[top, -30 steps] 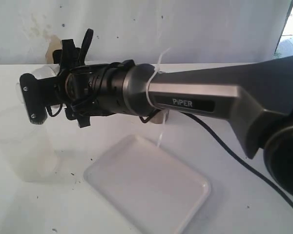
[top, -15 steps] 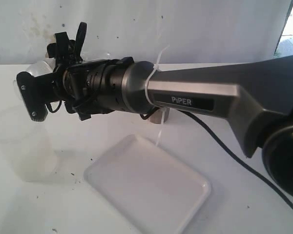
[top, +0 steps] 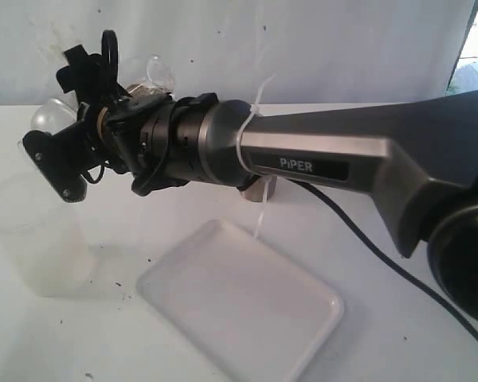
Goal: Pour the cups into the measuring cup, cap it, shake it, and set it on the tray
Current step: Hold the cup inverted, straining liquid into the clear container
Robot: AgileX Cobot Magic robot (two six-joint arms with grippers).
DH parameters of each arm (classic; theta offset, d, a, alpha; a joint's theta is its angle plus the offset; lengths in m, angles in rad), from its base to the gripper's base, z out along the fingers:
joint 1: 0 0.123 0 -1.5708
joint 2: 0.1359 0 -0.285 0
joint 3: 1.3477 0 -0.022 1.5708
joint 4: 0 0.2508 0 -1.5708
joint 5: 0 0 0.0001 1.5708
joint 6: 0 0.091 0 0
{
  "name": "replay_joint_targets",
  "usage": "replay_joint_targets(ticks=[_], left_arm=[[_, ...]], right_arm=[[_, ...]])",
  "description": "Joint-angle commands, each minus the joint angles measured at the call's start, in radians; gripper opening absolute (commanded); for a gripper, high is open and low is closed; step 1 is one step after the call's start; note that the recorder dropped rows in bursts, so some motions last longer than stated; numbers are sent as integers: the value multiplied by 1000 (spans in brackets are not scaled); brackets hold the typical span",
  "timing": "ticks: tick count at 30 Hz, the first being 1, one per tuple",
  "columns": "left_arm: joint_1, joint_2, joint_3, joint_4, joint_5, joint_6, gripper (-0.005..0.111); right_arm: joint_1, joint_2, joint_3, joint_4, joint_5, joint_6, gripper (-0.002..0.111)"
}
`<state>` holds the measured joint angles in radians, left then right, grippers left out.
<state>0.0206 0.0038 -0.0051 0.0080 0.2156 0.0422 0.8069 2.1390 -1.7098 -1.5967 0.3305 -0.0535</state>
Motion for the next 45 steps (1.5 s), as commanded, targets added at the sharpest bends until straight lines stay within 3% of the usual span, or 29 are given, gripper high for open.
replay_joint_targets(ticks=[1, 45], left_arm=[[1, -4, 5, 0, -12, -7, 0], [1, -4, 5, 0, -12, -7, 0]], right_arm=[[-1, -18, -14, -64, 5, 1, 0], [-1, -18, -14, -148, 68, -75, 0]])
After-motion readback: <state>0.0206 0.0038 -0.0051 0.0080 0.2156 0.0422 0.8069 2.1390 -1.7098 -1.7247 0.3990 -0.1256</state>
